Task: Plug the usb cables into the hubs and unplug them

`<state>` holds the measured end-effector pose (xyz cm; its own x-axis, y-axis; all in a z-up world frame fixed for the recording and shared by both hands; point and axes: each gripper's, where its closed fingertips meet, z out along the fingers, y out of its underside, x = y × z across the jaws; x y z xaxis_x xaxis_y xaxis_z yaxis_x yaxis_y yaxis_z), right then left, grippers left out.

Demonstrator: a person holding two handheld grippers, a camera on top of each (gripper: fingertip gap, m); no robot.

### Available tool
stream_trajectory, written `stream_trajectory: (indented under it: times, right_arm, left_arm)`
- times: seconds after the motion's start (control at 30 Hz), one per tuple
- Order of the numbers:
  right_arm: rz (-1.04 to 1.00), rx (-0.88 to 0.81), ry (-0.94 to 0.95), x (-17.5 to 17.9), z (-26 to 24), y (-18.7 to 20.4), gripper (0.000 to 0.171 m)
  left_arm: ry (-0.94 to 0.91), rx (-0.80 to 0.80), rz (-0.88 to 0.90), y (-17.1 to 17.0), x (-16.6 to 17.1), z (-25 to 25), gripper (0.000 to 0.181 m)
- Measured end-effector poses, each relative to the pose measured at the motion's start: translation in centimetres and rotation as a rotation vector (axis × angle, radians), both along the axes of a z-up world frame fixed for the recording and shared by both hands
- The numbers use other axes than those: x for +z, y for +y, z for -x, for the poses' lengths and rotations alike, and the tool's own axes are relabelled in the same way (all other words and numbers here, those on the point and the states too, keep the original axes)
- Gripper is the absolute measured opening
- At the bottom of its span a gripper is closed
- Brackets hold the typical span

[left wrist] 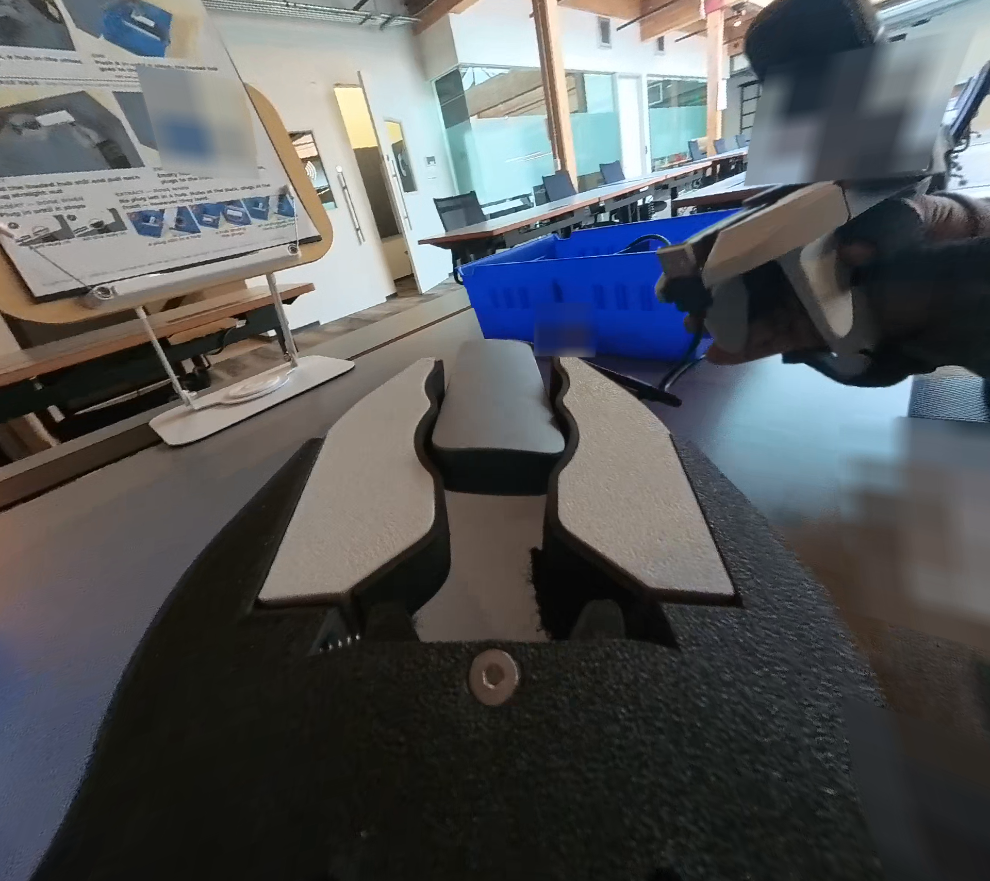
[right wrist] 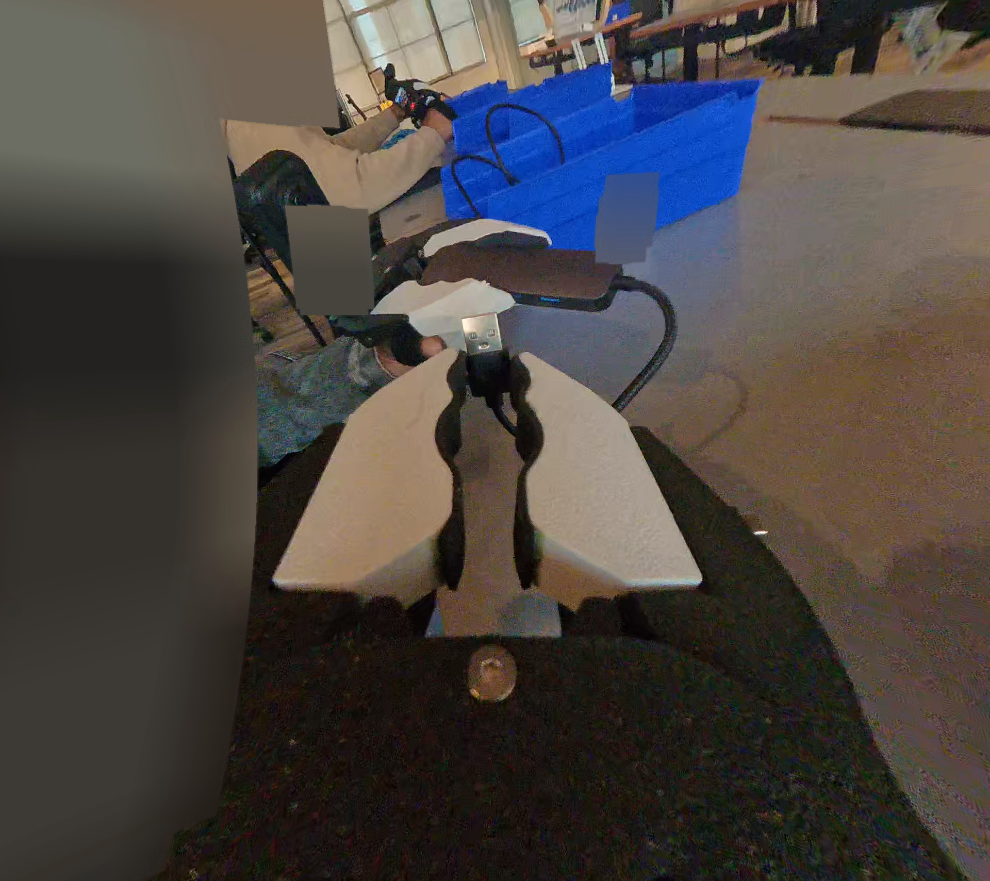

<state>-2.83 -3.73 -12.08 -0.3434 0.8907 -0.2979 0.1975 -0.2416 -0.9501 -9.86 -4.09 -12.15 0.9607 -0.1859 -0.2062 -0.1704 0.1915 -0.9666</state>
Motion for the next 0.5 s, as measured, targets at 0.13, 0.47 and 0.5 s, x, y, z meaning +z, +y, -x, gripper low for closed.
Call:
stream_trajectory:
  times: [0.13,0.47,0.5]
  right_arm:
    - [0.088,-0.016,-0.054,-0.6,0.4,-0.9,0.015]
    - [0.222,-0.033,-0.158,-3.1,0.9,-0.9,0.014]
    - [0.22,-0.032,-0.163,-3.3,1.0,-1.0,0.015]
  left_arm:
    - [-0.069,-0.065,0.016,0.0,-0.1,-0.4,0.038]
    - [-0.444,-0.163,0.105,0.4,-0.4,0.9,0.038]
    - [-0.453,-0.164,0.108,0.4,-0.5,1.0,0.038]
